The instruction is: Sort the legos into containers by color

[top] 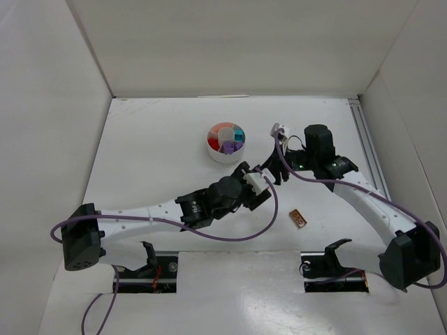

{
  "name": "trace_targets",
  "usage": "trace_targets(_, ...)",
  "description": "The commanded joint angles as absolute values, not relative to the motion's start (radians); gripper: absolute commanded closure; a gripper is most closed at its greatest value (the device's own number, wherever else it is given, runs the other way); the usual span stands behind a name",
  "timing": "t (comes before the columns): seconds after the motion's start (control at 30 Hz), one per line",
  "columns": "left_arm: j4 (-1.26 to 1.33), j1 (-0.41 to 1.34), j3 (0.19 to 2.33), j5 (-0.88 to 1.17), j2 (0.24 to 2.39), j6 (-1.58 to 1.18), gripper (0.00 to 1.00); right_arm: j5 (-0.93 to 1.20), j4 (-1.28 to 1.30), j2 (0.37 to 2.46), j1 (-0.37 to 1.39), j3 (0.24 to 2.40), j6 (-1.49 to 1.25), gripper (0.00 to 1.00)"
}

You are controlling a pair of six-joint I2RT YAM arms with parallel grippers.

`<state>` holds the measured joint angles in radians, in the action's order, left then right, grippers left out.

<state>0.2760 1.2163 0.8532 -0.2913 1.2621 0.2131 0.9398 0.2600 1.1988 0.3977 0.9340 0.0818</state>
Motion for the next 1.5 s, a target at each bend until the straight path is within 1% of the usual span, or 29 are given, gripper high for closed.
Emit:
trace_targets(0.0,0.354,1.223,0.911,-0.296,1.255,0.230,0.43,0.940,0.236,1.206,0.416,0.937,0.092,0.59)
trace_targets(0.1,0.354,1.223,0.920,-0.296,1.264,0.239,0.43,0.940,0.227,1.197,0.416,0.937,0.092,0.68)
trace_targets(0.2,0.354,1.223,0.920,-0.307,1.264,0.230,0.43,0.931,0.218,1.186,0.416,0.937,0.092,0.85)
trace_targets(0.23,0.354,1.223,0.920,-0.316,1.264,0.230,0.43,0.931,0.218,1.186,0.416,0.946,0.092,1.00)
trace_targets(0.37,0.374,1.223,0.920,-0.334,1.264,0.221,0.42,0.931,0.199,1.186,0.416,0.946,0.092,1.00)
trace_targets(0.4,0.374,1.223,0.920,-0.334,1.264,0.221,0.38,0.931,0.199,1.177,0.407,0.946,0.092,1.00)
trace_targets(0.47,0.374,1.223,0.920,-0.344,1.264,0.212,0.24,0.931,0.189,1.177,0.407,0.946,0.092,1.00)
trace_targets(0.53,0.374,1.223,0.920,-0.356,1.255,0.199,0.20,0.931,0.178,1.177,0.396,0.946,0.101,1.00)
trace_targets(0.57,0.374,1.223,0.920,-0.356,1.246,0.187,0.15,0.919,0.178,1.167,0.396,0.946,0.112,1.00)
trace_targets(0.6,0.365,1.223,0.911,-0.356,1.246,0.178,0.07,0.907,0.178,1.167,0.385,0.959,0.121,1.00)
trace_targets(0.7,0.365,1.223,0.887,-0.356,1.211,0.160,0.07,0.893,0.152,1.157,0.356,0.968,0.140,1.00)
trace_targets(0.73,0.365,1.223,0.887,-0.367,1.210,0.146,0.04,0.893,0.143,1.157,0.356,0.968,0.140,1.00)
trace_targets(0.83,0.345,1.204,0.867,-0.403,1.161,0.071,0.01,0.884,0.092,1.147,0.319,0.986,0.169,1.00)
trace_targets(0.93,0.313,1.143,0.835,-0.393,1.096,-0.085,0.01,0.884,-0.006,1.157,0.281,0.986,0.207,1.00)
trace_targets(1.0,0.288,1.053,0.812,-0.393,1.059,-0.180,0.01,0.884,-0.110,1.166,0.270,0.977,0.219,1.00)
trace_targets(1.07,0.238,0.941,0.789,-0.333,1.006,-0.306,0.01,0.884,-0.196,1.189,0.270,0.977,0.219,1.00)
trace_targets(1.1,0.220,0.899,0.788,-0.301,0.993,-0.342,0.01,0.884,-0.324,1.199,0.261,0.963,0.219,1.00)
trace_targets(1.17,0.183,0.823,0.767,-0.218,0.953,-0.417,0.01,0.884,-0.461,1.252,0.261,0.945,0.198,1.00)
trace_targets(1.2,0.172,0.742,0.753,-0.186,0.943,-0.476,0.01,0.915,-0.604,1.278,0.261,0.945,0.189,1.00)
trace_targets(1.23,0.157,0.698,0.753,-0.155,0.943,-0.507,0.01,0.932,-0.667,1.308,0.261,0.945,0.163,1.00)
trace_targets(1.27,0.140,0.655,0.753,-0.122,0.933,-0.529,0.01,0.942,-0.723,1.375,0.261,0.957,0.146,1.00)
trace_targets(1.3,0.109,0.575,0.753,-0.056,0.933,-0.543,0.01,0.981,-0.798,1.414,0.261,0.957,0.123,1.00)
trace_targets(1.33,0.094,0.537,0.753,-0.029,0.933,-0.575,0.01,0.992,-0.968,1.454,0.261,0.966,0.086,1.00)
trace_targets(1.4,0.075,0.482,0.753,0.027,0.933,-0.575,0.01,1.041,-1.127,1.595,0.271,1.008,-0.050,1.00)
trace_targets(1.43,0.063,0.453,0.753,0.028,0.933,-0.575,0.01,1.057,-1.264,1.694,0.281,1.056,-0.142,1.00)
trace_targets(1.47,0.063,0.453,0.753,0.018,0.933,-0.575,0.01,1.068,-1.329,1.744,0.290,1.084,-0.182,1.00)
